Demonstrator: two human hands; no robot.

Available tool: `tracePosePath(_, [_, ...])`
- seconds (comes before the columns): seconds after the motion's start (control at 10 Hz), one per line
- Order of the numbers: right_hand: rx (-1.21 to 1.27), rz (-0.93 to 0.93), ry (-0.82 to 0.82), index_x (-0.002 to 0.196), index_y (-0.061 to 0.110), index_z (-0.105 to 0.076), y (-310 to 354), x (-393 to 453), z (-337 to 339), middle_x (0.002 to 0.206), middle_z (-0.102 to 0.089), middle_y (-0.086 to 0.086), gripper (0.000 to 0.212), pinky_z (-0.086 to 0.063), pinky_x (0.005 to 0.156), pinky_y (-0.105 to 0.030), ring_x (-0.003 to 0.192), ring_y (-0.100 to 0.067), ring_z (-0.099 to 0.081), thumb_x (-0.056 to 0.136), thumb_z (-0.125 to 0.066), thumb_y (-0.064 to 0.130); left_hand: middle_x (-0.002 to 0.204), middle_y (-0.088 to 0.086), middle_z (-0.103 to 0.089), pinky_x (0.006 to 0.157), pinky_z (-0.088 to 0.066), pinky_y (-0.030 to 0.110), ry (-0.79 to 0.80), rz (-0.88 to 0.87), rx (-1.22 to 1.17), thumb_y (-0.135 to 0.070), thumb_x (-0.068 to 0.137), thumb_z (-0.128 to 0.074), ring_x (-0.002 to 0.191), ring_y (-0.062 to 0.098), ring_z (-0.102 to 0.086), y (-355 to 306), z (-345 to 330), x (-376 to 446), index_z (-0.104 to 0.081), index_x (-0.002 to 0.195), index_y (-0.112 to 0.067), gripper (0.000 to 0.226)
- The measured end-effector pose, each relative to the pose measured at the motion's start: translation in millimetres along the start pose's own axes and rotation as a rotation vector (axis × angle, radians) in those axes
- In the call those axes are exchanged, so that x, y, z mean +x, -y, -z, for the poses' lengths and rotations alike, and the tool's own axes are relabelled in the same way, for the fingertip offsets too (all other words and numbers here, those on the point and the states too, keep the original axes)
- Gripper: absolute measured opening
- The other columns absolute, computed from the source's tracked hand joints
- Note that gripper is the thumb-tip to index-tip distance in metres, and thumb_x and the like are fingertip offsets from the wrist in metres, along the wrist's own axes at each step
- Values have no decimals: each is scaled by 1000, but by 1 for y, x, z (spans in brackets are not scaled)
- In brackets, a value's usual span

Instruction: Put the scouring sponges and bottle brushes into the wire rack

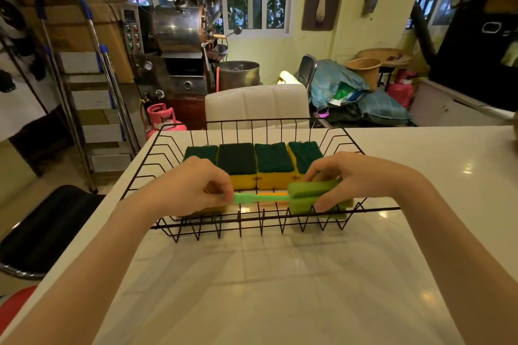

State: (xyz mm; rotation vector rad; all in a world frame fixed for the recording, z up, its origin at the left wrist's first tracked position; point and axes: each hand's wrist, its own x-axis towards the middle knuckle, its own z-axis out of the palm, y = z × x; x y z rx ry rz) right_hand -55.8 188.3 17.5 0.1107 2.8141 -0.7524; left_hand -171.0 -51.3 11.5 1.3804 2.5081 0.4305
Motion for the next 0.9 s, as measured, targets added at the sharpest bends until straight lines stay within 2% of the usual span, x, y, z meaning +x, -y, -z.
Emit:
tracePosePath(0.1, [-12, 1, -26, 97, 30, -66, 0, 2, -1, 95, -67, 7, 31, -49, 77, -30, 87, -14, -60, 68, -75, 37, 90, -16, -62, 88, -47, 18, 97, 38, 41, -13, 86, -54, 81, -2, -58, -3, -5, 5, -70, 96, -25, 22])
tracePosePath(0.2, [-45, 2, -34, 99, 27, -68, 1, 6, -3, 93, -66, 8, 31, -45, 74, -23, 87, -13, -58, 69, -75, 32, 110, -7, -61, 95, -44, 26, 189, 118, -31, -9, 89, -42, 97, 9, -55, -7, -7, 5, -68, 102, -23, 32])
tracePosePath(0.3, [-112, -48, -4, 108, 25, -65, -1, 12, -8, 100, -63, 5, 37, -45, 76, -23, 93, -15, -57, 72, -73, 27, 125, 0, -54, 98, -36, 27, 284, 190, -76, -20, 93, -36, 110, 15, -47, -12, -9, 4, -64, 108, -19, 32])
tracePosePath(0.4, [-139, -93, 55, 113, 21, -62, -3, 14, -9, 103, -62, 2, 38, -44, 79, -25, 96, -18, -56, 76, -69, 29, 116, 8, -54, 100, -37, 38, 291, 250, -62, -41, 91, -34, 107, 21, -49, -12, -14, 6, -61, 110, -15, 43])
tracePosePath(0.5, [-70, -113, 47, 106, 18, -67, -1, 12, -8, 102, -67, -3, 40, -46, 82, -30, 94, -20, -59, 80, -58, 47, 112, 15, -57, 98, -39, 40, 265, 301, -86, -64, 81, -24, 104, 27, -54, -12, -17, 6, -62, 108, -8, 72])
tracePosePath(0.6, [-34, -169, -7, 107, 17, -67, 3, 11, -8, 111, -67, -12, 49, -44, 93, -38, 102, -24, -59, 87, -42, 53, 109, 8, -56, 95, -37, 34, 273, 293, -94, -73, 62, -13, 103, 23, -52, -12, -19, 6, -61, 110, -8, 93])
tracePosePath(0.7, [-42, -126, -52, 119, 23, -59, 12, 3, -3, 124, -61, -2, 39, -41, 95, -32, 109, -18, -54, 91, -41, 44, 125, -1, -52, 98, -32, 30, 290, 262, -140, -65, 77, -14, 112, 15, -47, -15, -16, 5, -59, 115, -25, 71])
tracePosePath(0.8, [43, 28, -217, 120, 32, -55, 24, -19, 15, 119, -61, 11, 31, -39, 94, -27, 109, -8, -54, 91, -47, 33, 131, -5, -51, 110, -28, 35, 276, 193, -225, -62, 83, -20, 119, 13, -46, -12, -11, 2, -63, 109, -30, 59])
tracePosePath(0.9, [169, 260, -560, 110, 36, -59, 33, -58, 33, 103, -69, 19, 25, -46, 93, -26, 103, -1, -60, 91, -47, 26, 123, -8, -58, 99, -36, 24, 130, 219, -293, -49, 89, -30, 110, 7, -51, -12, -2, -5, -64, 107, -31, 42])
